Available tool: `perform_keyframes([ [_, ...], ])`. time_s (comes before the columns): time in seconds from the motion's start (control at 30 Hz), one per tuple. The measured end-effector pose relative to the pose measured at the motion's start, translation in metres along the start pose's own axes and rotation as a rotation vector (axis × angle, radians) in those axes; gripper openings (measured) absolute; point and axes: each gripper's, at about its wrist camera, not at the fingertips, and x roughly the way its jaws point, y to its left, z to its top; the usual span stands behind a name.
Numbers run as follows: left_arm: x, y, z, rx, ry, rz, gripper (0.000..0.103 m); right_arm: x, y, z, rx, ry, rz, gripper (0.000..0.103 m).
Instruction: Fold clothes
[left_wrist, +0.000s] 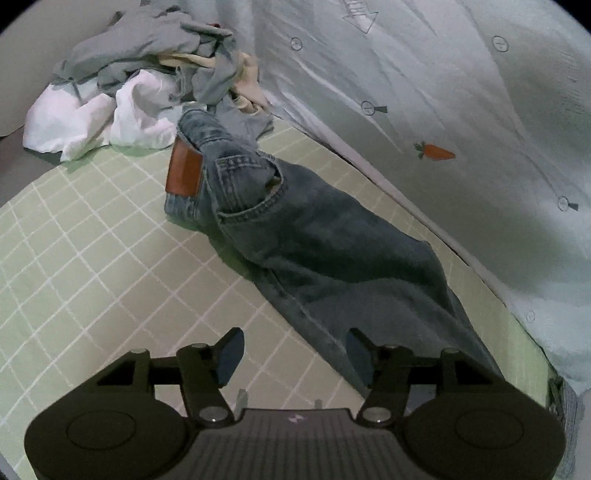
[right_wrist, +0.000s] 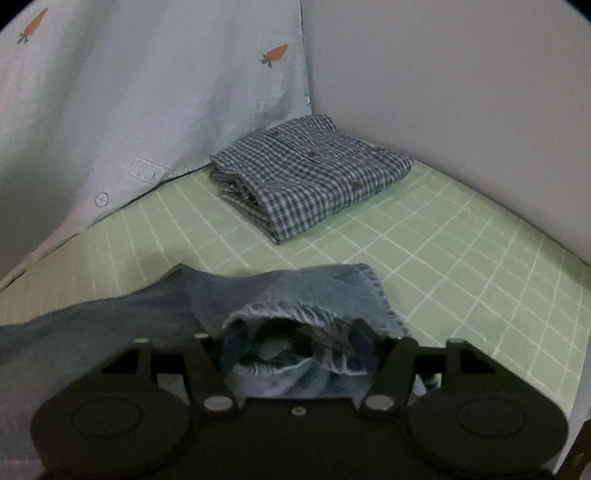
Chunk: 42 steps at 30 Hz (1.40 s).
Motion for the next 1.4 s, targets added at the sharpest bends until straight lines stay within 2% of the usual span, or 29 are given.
perform_keyframes([
  [0.23,0.016,0.003,0.02,0.064,0.009,0.032,0.064,-0.012,0.043,-0.011,-0.097,-0.028,-0.018,0.075],
  [0.27,0.019,0.006,0.022,0.061,0.012,0.034,0.067,-0.016,0.047,-0.014,-0.105,-0.027,0.002,0.079],
  [0.37,0.03,0.014,0.027,0.054,0.017,0.041,0.071,-0.028,0.064,-0.024,-0.159,-0.013,0.078,0.082],
  [0.47,0.043,0.02,0.034,0.044,0.026,0.037,0.072,-0.029,0.077,-0.033,-0.203,0.029,0.105,0.084],
  [0.53,0.052,0.024,0.039,0.025,0.037,0.029,0.072,-0.017,0.074,-0.034,-0.128,0.099,0.105,0.083],
  [0.7,0.074,0.024,0.052,0.03,0.044,0.058,0.072,0.015,0.049,-0.032,0.146,0.257,0.115,0.067],
  [0.8,0.089,0.029,0.062,-0.007,0.048,0.065,0.072,0.027,0.04,-0.037,0.276,0.297,0.122,0.059],
  [0.93,0.103,0.032,0.075,-0.004,0.01,0.091,0.071,0.038,0.04,-0.037,0.342,0.29,0.142,0.039],
  [1.0,0.109,0.036,0.084,-0.034,-0.005,0.06,0.071,0.041,0.041,-0.034,0.351,0.289,0.149,0.032],
  [1.03,0.111,0.038,0.089,-0.058,-0.007,0.039,0.07,0.042,0.04,-0.032,0.352,0.291,0.151,0.022],
  [1.1,0.115,0.039,0.097,-0.095,-0.013,0.014,0.063,0.044,0.039,-0.028,0.356,0.295,0.155,0.014],
  [1.13,0.116,0.039,0.1,-0.109,-0.016,0.007,0.056,0.042,0.036,-0.026,0.369,0.287,0.169,0.01],
  [1.23,0.116,0.034,0.107,-0.117,-0.028,0.012,0.032,0.032,0.031,-0.015,0.406,0.247,0.217,0.007],
  [1.4,0.105,0.031,0.118,-0.167,-0.06,-0.036,0.021,0.011,0.037,0.021,0.421,0.144,0.32,0.006],
])
